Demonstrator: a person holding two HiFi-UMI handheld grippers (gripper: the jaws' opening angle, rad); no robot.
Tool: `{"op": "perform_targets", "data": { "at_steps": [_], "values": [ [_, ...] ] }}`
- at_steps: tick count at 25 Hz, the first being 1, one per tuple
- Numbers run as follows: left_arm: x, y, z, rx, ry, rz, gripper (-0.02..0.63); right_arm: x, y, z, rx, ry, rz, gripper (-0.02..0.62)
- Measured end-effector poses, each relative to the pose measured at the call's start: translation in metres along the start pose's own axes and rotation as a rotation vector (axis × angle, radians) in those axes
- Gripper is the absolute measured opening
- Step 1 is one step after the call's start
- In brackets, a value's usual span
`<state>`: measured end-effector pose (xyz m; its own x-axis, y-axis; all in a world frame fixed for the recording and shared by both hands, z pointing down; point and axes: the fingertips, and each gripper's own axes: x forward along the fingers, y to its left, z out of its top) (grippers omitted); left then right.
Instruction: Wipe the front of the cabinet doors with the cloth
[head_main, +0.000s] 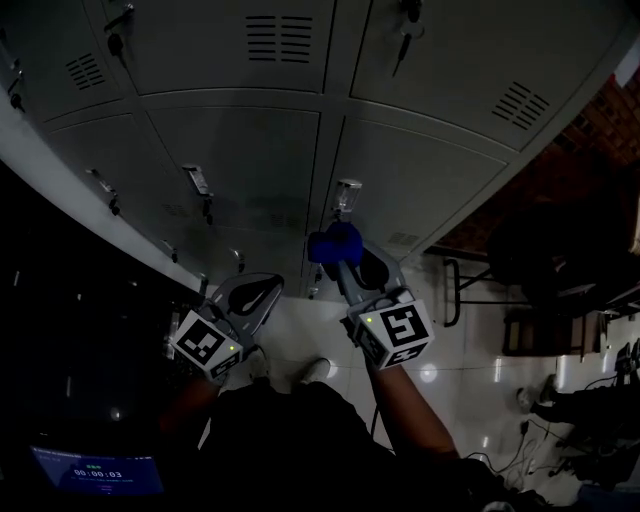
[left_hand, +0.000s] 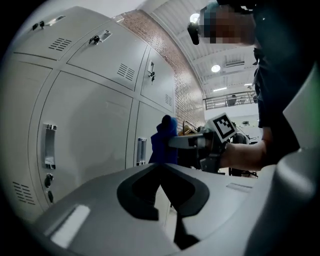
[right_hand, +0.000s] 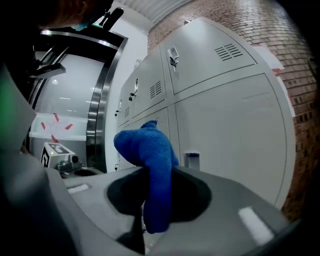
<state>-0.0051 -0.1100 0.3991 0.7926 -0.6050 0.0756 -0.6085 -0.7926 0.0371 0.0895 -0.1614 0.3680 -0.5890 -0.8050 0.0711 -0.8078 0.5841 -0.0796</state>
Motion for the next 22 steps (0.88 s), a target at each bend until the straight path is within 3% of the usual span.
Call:
{"op": "perform_targets", "data": {
  "at_steps": [10,22],
  "values": [
    [0.006,0.023,0.008,0.003,-0.028,-0.044,0.000,0.045,-0.034,0.106,-0.058,-0.102,-0.100,0.084],
    [0.006,0.049,0.017,0.006,-0.053,-0.099,0.000,0.054,-0.059,0.124,-0.083,-0.101,-0.228,0.084]
  ]
}}
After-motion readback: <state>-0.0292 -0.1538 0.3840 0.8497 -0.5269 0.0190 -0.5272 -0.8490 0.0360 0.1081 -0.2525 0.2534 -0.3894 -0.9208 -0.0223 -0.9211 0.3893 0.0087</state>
